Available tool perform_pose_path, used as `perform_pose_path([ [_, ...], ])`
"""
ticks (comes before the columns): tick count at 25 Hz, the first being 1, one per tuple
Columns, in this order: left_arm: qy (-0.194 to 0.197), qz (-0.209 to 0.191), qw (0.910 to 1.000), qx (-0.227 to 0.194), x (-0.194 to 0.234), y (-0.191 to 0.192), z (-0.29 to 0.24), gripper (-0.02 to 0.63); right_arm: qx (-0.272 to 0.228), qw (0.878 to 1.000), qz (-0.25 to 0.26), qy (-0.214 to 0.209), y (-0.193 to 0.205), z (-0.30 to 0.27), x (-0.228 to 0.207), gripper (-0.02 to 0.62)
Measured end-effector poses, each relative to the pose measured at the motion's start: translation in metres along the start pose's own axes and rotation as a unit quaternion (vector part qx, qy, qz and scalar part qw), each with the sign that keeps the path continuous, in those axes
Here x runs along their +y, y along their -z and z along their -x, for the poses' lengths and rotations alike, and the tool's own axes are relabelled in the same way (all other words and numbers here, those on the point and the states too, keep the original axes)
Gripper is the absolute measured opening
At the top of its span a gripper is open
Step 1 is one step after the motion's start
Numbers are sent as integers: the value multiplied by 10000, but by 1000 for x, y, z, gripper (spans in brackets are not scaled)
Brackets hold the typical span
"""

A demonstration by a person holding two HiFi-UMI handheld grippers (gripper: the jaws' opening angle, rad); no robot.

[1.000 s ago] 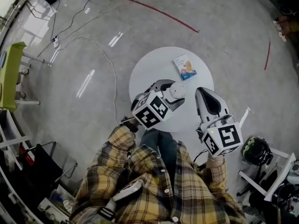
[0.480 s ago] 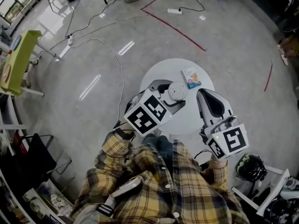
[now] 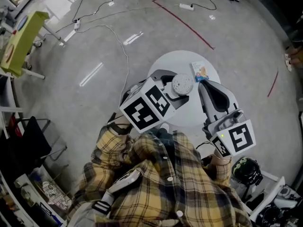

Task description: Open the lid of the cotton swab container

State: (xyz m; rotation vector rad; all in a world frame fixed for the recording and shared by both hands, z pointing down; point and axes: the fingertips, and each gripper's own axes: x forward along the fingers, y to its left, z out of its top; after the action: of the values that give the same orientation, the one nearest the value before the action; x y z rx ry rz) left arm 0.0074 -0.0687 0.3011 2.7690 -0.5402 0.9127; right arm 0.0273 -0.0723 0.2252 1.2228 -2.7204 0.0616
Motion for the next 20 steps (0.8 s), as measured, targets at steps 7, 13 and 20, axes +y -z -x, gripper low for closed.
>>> perform_pose_path([
  [7, 108, -2, 9999, 47, -12, 10, 4, 270, -85, 9991, -101, -412, -2, 2, 17, 18],
  [13, 240, -85, 9996, 103, -25, 8, 4, 270, -56, 9934, -396, -1076, -4, 9, 28, 145],
  [20, 317, -128, 9993, 163, -37, 3, -2, 271, -90, 9849, -110, -1728, -8, 17, 37, 265],
])
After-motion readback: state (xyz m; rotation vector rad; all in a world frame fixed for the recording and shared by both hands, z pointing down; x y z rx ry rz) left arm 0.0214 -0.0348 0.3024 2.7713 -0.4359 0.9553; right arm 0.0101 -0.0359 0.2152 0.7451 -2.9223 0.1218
